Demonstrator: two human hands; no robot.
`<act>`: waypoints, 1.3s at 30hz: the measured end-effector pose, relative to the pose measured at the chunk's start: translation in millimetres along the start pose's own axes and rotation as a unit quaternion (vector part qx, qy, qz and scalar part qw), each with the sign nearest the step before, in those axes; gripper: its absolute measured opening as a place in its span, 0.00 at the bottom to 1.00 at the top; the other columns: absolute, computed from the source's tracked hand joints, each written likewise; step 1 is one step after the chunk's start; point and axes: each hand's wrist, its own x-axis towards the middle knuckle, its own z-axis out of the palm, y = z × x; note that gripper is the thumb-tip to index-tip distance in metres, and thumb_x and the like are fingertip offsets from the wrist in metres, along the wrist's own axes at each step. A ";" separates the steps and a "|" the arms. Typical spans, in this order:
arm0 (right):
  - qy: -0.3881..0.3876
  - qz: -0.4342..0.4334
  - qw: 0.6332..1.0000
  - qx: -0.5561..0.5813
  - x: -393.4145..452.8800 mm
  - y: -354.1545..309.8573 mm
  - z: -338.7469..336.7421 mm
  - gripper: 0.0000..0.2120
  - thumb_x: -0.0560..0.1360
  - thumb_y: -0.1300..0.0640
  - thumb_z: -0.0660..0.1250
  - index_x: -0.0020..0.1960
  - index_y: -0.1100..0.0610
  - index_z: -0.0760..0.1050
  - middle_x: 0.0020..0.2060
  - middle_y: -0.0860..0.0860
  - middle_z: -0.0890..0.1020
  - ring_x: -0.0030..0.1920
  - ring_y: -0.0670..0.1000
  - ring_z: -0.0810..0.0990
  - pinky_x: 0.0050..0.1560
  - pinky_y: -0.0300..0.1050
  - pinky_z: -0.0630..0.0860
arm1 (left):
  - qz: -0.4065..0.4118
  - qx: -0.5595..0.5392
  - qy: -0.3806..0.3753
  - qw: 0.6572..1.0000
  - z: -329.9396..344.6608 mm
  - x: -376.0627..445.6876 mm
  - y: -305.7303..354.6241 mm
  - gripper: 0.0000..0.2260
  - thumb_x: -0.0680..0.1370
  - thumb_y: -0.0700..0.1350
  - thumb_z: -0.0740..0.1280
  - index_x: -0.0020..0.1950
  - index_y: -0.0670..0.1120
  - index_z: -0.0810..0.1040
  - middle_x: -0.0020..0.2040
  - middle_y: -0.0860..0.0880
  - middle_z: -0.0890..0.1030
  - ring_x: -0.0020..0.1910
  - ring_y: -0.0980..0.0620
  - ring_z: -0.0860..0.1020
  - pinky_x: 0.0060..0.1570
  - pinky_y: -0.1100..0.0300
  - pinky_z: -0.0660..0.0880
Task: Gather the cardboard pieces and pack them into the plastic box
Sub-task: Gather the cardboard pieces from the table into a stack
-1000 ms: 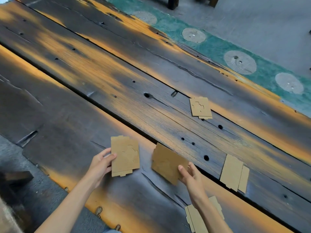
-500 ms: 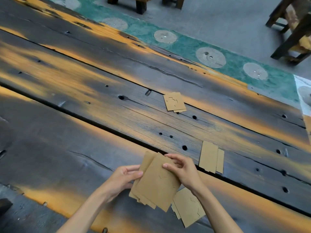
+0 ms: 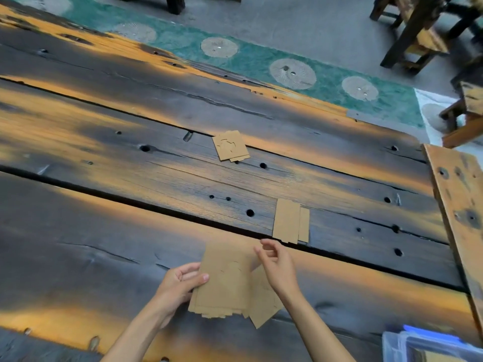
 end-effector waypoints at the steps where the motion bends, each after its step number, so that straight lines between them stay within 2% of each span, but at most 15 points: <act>1: 0.019 0.029 0.999 -0.020 -0.9 14.4 -5.2 0.13 0.78 0.50 0.71 0.61 0.48 0.77 0.56 0.48 0.82 0.58 0.47 0.80 0.50 0.35 0.75 | 0.000 -0.009 0.020 1.000 -1.2 0.5 -4.1 0.14 0.77 0.39 0.73 0.62 0.43 0.83 0.56 0.42 0.88 0.54 0.44 0.87 0.48 0.54 0.84; 4: -0.001 0.121 0.982 -0.147 -9.6 57.5 -19.5 0.26 0.75 0.49 0.73 0.69 0.55 0.71 0.63 0.53 0.79 0.65 0.55 0.77 0.63 0.51 0.75 | -0.006 -0.043 0.069 0.997 -4.3 0.2 -16.7 0.14 0.78 0.39 0.71 0.64 0.44 0.81 0.57 0.43 0.88 0.56 0.43 0.86 0.55 0.49 0.81; 7: -0.056 0.198 0.943 -0.261 -30.9 80.4 -17.4 0.41 0.66 0.37 0.75 0.71 0.52 0.62 0.65 0.54 0.72 0.68 0.58 0.72 0.62 0.54 0.74 | -0.008 -0.067 0.099 0.993 -6.1 -4.0 -26.4 0.13 0.79 0.39 0.70 0.64 0.44 0.82 0.58 0.43 0.88 0.58 0.42 0.85 0.56 0.47 0.80; 10: -0.034 0.253 0.930 -0.264 -49.5 86.6 -4.4 0.52 0.57 0.32 0.77 0.71 0.50 0.56 0.64 0.56 0.69 0.67 0.60 0.71 0.62 0.56 0.74 | -0.008 -0.088 0.122 0.989 -5.8 -8.4 -35.1 0.14 0.79 0.38 0.70 0.64 0.45 0.82 0.58 0.44 0.87 0.59 0.43 0.85 0.53 0.49 0.80; 13: -0.008 0.302 0.927 -0.223 -52.3 88.8 3.8 0.58 0.59 0.34 0.78 0.76 0.53 0.50 0.68 0.59 0.69 0.68 0.62 0.72 0.63 0.56 0.74 | -0.010 -0.102 0.141 0.985 -2.9 -10.9 -42.0 0.16 0.78 0.38 0.70 0.66 0.45 0.80 0.59 0.45 0.87 0.60 0.44 0.84 0.52 0.50 0.80; 16: -0.004 0.312 0.929 -0.198 -48.7 91.1 3.5 0.55 0.63 0.37 0.78 0.76 0.54 0.49 0.67 0.61 0.72 0.66 0.63 0.76 0.61 0.56 0.75 | -0.011 -0.101 0.147 0.984 1.7 -12.8 -45.0 0.15 0.78 0.38 0.71 0.65 0.46 0.81 0.57 0.46 0.88 0.58 0.46 0.85 0.52 0.50 0.80; 19: -0.009 0.319 0.928 -0.190 -45.2 90.1 -0.9 0.48 0.65 0.41 0.77 0.72 0.54 0.52 0.66 0.59 0.76 0.65 0.62 0.78 0.58 0.54 0.75 | -0.011 -0.094 0.144 0.985 6.3 -11.8 -45.7 0.15 0.78 0.38 0.71 0.64 0.46 0.81 0.57 0.46 0.88 0.59 0.46 0.85 0.54 0.50 0.80; 25: 0.009 0.319 0.941 -0.110 -45.1 96.3 -2.7 0.41 0.67 0.52 0.78 0.72 0.53 0.58 0.62 0.56 0.78 0.61 0.60 0.79 0.58 0.51 0.76 | -0.015 -0.072 0.129 0.989 17.0 -10.0 -43.6 0.14 0.79 0.37 0.70 0.65 0.44 0.81 0.58 0.45 0.88 0.59 0.44 0.84 0.53 0.50 0.81; 27: 0.019 0.321 0.944 -0.080 -44.7 99.1 -1.8 0.34 0.67 0.55 0.77 0.66 0.53 0.63 0.58 0.54 0.79 0.59 0.58 0.79 0.58 0.49 0.76 | -0.013 -0.072 0.129 0.989 19.1 -8.9 -41.5 0.15 0.79 0.37 0.70 0.66 0.43 0.80 0.58 0.43 0.87 0.60 0.43 0.84 0.54 0.49 0.80; 29: 0.037 0.319 0.946 -0.049 -44.7 100.1 -2.9 0.22 0.67 0.59 0.77 0.55 0.53 0.70 0.50 0.51 0.81 0.55 0.56 0.80 0.57 0.50 0.78 | -0.012 -0.070 0.128 0.989 20.1 -8.7 -38.8 0.15 0.79 0.37 0.69 0.66 0.43 0.80 0.59 0.43 0.87 0.60 0.43 0.84 0.53 0.50 0.81; 31: 0.052 0.305 0.951 -0.016 -45.5 99.4 -8.1 0.13 0.66 0.62 0.76 0.46 0.53 0.75 0.44 0.51 0.85 0.48 0.53 0.82 0.47 0.47 0.80 | -0.011 -0.065 0.125 0.990 20.1 -8.4 -36.2 0.15 0.79 0.37 0.69 0.66 0.43 0.80 0.58 0.44 0.87 0.59 0.44 0.84 0.52 0.50 0.81; 32: 0.055 0.291 0.955 -0.002 -45.7 99.1 -12.1 0.12 0.66 0.63 0.76 0.44 0.54 0.76 0.44 0.54 0.86 0.45 0.52 0.82 0.42 0.45 0.78 | -0.011 -0.063 0.123 0.990 19.8 -8.1 -34.9 0.15 0.79 0.37 0.70 0.66 0.44 0.80 0.58 0.44 0.87 0.59 0.44 0.84 0.52 0.50 0.81; 33: 0.054 0.276 0.959 0.013 -45.8 98.7 -15.5 0.10 0.67 0.64 0.76 0.44 0.55 0.76 0.45 0.55 0.86 0.43 0.52 0.82 0.41 0.45 0.77 | -0.010 -0.061 0.122 0.991 18.5 -8.0 -33.8 0.15 0.79 0.38 0.70 0.66 0.44 0.80 0.58 0.44 0.88 0.59 0.44 0.84 0.52 0.50 0.81; 36: 0.042 0.242 0.962 0.119 -47.4 91.1 -29.9 0.05 0.76 0.66 0.72 0.48 0.58 0.78 0.49 0.59 0.86 0.48 0.56 0.84 0.49 0.49 0.79 | -0.012 -0.054 0.110 0.992 14.8 -7.1 -32.0 0.14 0.80 0.39 0.70 0.65 0.46 0.80 0.57 0.46 0.88 0.59 0.45 0.84 0.53 0.50 0.81; 39: 0.030 0.208 0.954 0.213 -51.5 76.2 -50.6 0.05 0.80 0.63 0.67 0.56 0.59 0.79 0.49 0.56 0.88 0.44 0.52 0.87 0.41 0.42 0.83 | -0.014 -0.055 0.095 0.994 14.7 -5.5 -30.3 0.13 0.80 0.40 0.70 0.64 0.48 0.81 0.57 0.47 0.88 0.59 0.46 0.85 0.53 0.50 0.81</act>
